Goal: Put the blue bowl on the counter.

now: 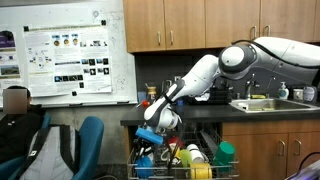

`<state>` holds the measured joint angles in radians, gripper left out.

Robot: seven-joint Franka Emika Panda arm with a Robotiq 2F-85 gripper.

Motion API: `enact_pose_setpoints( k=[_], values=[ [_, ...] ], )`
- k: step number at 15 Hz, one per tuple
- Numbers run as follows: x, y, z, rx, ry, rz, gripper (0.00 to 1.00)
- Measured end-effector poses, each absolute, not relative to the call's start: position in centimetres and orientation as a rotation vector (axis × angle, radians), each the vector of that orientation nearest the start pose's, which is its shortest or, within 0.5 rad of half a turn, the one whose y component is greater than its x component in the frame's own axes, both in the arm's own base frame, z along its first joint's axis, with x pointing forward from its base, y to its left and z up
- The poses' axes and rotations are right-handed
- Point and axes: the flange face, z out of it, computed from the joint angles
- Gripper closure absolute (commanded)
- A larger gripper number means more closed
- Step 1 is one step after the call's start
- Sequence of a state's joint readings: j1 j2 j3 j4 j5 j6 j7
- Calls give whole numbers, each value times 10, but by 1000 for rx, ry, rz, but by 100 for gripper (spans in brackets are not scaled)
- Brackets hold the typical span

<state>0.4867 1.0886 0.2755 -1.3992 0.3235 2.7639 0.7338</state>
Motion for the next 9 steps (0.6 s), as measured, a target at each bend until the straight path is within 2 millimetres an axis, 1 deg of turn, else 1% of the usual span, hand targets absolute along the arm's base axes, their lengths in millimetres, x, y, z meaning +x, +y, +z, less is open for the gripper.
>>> enact_pose_setpoints(
  k=[1, 2, 9],
  values=[
    [568, 463, 81, -2597, 591, 69, 98],
    [567, 464, 77, -2586, 603, 61, 98],
    [561, 462, 75, -2550, 645, 32, 98]
  ],
)
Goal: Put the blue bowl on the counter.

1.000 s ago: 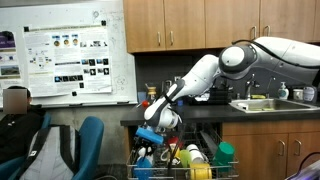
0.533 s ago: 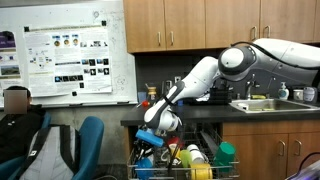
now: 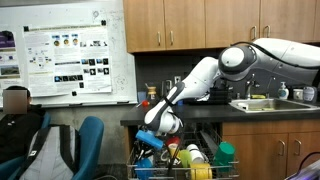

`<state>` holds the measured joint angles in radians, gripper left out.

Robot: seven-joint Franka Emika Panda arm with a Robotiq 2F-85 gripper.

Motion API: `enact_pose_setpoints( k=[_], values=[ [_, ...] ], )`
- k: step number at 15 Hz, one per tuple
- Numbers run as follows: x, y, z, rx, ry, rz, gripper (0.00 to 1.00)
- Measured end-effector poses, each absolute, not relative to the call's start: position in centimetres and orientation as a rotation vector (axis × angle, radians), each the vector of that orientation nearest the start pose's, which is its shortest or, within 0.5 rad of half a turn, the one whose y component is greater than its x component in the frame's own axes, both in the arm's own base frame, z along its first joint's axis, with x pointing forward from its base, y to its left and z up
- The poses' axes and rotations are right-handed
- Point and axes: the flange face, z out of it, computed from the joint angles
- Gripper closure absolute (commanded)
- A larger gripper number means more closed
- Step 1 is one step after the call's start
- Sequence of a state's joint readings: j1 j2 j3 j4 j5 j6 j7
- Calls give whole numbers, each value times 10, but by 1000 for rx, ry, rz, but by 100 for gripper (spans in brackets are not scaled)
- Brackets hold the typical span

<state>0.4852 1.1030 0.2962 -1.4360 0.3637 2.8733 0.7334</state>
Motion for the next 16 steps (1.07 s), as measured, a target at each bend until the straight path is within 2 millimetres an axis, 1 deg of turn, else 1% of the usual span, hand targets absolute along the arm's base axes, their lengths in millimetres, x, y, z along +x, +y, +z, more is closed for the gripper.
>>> enact_pose_setpoints(
  k=[3, 7, 9, 12, 16],
  values=[
    [556, 461, 77, -2542, 649, -2, 98],
    [543, 459, 89, -2527, 651, -67, 98],
    [536, 459, 101, -2515, 661, -98, 98],
    [526, 457, 125, -2503, 669, -132, 98],
    [519, 453, 157, -2495, 672, -166, 98]
  ],
)
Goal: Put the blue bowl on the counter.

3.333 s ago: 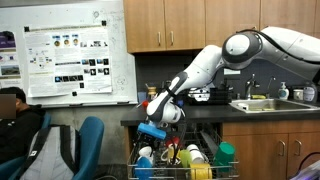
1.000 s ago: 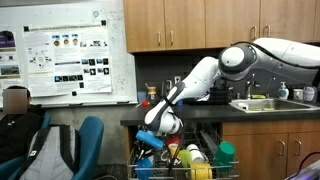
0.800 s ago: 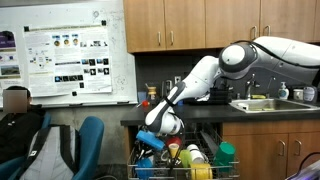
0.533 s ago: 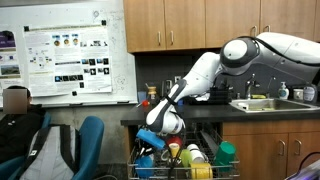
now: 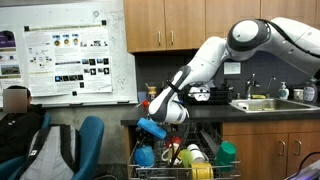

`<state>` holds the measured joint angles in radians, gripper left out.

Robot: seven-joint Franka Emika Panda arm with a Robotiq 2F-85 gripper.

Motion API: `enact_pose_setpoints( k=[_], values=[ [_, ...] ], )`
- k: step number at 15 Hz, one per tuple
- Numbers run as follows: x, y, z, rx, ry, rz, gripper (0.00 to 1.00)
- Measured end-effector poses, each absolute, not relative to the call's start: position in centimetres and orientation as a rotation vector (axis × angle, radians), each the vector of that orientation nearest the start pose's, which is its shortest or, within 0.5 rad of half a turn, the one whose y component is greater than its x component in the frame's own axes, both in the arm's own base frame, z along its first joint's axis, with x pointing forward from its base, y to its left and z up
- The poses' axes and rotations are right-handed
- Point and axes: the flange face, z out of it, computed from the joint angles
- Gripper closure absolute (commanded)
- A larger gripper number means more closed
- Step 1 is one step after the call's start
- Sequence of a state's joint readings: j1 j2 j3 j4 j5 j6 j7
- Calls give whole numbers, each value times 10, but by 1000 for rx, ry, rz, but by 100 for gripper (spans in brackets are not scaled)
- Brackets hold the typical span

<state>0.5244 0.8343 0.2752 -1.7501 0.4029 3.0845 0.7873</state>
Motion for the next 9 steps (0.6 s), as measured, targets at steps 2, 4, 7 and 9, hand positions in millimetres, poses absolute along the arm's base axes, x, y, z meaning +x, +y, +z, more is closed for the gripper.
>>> enact_pose_setpoints(
  k=[2, 4, 7, 9],
  values=[
    [521, 448, 174, -2491, 673, -198, 98],
    [526, 437, 191, -2495, 678, -246, 98],
    [541, 418, 222, -2505, 677, -336, 98],
    [549, 409, 244, -2516, 668, -381, 98]
  ],
)
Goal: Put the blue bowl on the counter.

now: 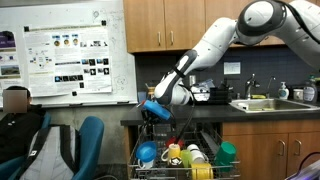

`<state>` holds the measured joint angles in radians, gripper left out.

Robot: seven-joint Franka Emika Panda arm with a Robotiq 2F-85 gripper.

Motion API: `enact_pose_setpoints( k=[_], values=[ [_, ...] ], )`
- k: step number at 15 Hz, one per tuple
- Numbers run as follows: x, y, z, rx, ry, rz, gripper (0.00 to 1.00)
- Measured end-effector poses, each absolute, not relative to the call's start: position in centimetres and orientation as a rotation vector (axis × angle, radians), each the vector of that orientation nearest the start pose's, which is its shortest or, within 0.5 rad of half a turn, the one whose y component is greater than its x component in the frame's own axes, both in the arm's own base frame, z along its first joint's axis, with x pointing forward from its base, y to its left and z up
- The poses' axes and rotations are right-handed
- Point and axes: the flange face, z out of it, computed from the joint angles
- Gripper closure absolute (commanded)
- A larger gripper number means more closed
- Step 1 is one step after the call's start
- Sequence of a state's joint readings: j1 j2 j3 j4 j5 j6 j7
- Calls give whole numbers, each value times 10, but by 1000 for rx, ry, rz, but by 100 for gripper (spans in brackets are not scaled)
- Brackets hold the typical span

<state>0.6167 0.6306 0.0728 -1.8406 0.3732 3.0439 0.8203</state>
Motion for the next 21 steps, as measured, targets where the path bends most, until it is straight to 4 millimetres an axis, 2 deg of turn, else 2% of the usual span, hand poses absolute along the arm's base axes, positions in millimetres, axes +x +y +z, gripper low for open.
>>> enact_pose_setpoints(
  k=[3, 4, 5, 8, 15, 21],
  values=[
    [560, 398, 272, -2548, 647, -434, 98],
    [562, 396, 279, -2567, 637, -440, 66],
    [563, 394, 283, -2588, 631, -437, 66],
    [560, 396, 281, -2645, 622, -382, 49],
    [537, 425, 255, -2767, 592, -171, 2],
    [532, 434, 233, -2898, 596, -27, 0]
  ],
)
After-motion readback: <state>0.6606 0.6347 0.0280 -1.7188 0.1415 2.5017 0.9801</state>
